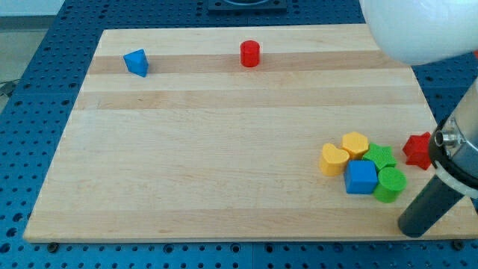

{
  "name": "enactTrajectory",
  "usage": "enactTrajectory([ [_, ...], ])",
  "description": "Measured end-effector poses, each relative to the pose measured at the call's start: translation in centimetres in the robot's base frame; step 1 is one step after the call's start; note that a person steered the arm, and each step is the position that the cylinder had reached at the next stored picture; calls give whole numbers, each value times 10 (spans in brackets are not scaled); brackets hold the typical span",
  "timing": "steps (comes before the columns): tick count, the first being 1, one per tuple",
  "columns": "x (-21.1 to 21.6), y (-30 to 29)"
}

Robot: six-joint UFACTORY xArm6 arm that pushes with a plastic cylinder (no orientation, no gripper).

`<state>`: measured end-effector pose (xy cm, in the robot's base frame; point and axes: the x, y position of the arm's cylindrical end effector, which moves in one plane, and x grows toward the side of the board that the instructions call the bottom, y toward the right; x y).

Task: Move red star parallel right to red circle

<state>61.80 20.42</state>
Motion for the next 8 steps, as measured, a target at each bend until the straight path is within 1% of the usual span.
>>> enactTrajectory([
  [1,-23,3],
  [2,-60,10],
  [3,-48,34],
  [4,-35,88],
  [5,-35,87],
  [6,-81,62],
  [7,-165,29],
  [8,-166,29],
])
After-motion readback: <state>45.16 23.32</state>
